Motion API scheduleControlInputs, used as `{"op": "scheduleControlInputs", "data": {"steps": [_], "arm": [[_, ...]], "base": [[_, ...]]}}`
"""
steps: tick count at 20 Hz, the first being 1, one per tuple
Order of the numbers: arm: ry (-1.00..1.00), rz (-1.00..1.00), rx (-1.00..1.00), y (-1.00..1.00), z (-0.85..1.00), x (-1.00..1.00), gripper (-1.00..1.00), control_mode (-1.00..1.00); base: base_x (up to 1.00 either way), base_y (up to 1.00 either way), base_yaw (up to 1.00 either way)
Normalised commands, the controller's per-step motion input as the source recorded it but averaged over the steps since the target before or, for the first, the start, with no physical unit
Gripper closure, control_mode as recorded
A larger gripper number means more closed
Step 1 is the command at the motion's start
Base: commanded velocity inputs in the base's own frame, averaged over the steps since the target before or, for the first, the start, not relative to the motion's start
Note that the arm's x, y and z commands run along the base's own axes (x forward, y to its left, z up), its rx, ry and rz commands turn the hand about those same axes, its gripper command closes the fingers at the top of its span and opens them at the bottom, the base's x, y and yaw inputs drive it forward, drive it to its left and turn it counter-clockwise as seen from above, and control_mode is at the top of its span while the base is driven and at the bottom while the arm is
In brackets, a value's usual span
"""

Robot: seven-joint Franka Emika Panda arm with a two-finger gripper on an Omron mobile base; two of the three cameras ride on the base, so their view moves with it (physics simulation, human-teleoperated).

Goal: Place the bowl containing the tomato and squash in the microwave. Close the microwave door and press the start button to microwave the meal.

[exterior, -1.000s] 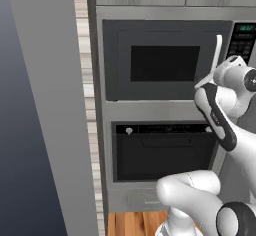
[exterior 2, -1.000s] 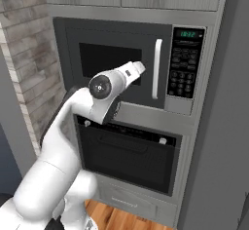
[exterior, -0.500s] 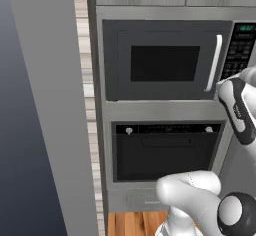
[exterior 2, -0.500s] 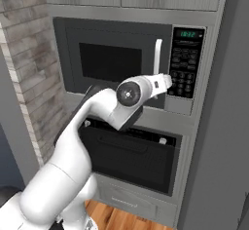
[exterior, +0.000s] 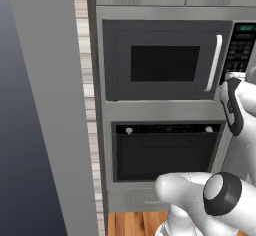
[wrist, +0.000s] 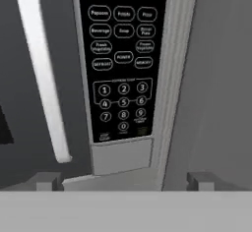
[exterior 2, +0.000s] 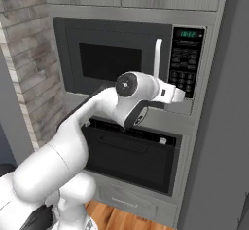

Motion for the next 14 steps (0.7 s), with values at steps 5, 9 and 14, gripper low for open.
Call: {"op": "scheduleControlInputs", "data": {"steps": [5,9,14], "arm": [[0.02,-0.20,0.40,-0.50,-0.07,-0.02,-1.00,-1.00],[0.00,-0.05,0.50,-0.45,-0.21,-0.07,-1.00,-1.00],[-0.12,0.00,0.38,-0.26,-0.09,-0.23,-1.00,-1.00]], "base": [[0.00,0.00,0.00],[0.00,0.00,0.00],[0.00,0.00,0.00]]}}
